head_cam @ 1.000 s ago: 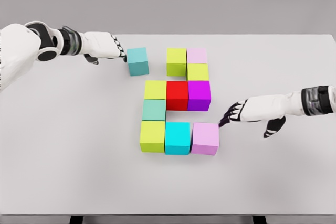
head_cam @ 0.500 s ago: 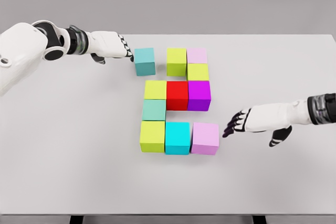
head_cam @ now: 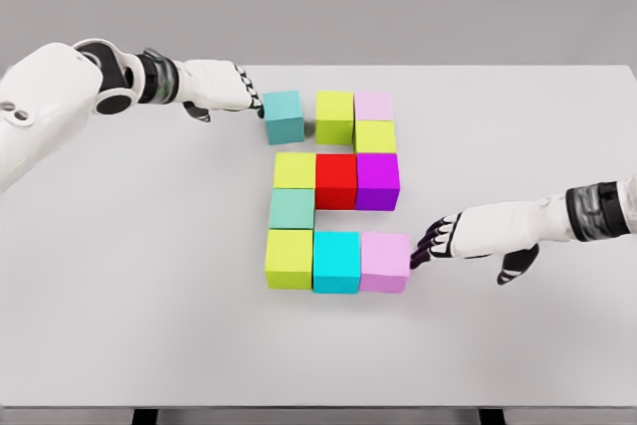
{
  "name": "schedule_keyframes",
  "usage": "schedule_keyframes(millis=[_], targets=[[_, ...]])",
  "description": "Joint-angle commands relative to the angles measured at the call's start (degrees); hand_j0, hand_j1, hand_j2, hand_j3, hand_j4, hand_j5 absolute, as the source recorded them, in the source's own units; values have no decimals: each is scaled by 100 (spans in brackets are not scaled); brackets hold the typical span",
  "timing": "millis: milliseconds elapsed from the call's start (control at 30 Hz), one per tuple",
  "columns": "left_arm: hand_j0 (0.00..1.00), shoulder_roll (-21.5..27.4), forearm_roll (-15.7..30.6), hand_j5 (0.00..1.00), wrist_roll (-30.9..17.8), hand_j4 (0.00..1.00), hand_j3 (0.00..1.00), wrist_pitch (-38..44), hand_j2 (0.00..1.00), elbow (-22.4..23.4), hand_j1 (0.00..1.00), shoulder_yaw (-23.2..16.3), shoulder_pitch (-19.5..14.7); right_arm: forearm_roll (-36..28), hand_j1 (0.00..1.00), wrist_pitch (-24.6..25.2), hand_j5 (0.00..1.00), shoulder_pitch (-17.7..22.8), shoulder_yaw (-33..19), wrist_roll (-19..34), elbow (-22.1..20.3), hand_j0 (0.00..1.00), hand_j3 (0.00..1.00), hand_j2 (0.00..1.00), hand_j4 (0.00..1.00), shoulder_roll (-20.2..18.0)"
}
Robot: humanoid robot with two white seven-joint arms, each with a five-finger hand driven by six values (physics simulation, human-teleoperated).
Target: Assemble the squares on the desktop into the number 2
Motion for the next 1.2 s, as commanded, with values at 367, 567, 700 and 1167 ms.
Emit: schedule_keyframes(millis=[367,567,700,1167], targets=[[84,-46,-10,84,4,84,84,5,84,189,84,35,-35,-15,100,11,100,9,-454,25,280,100,100,100,100,-174],[84,-257,-28,84,4,84,84,5,84,365,84,35,-53,-1131,100,11,100,1739,-4127,343,297,100,100,100,100,-262],[84,-310,-28,84,4,84,84,5,84,374,84,43,-53,-2106,100,11,100,2935,-5693,343,684,100,100,100,100,713],[84,-310,-19,84,4,84,84,5,84,576,84,175,-70,-1711,100,11,100,3858,-6414,343,2873,100,100,100,100,2559]])
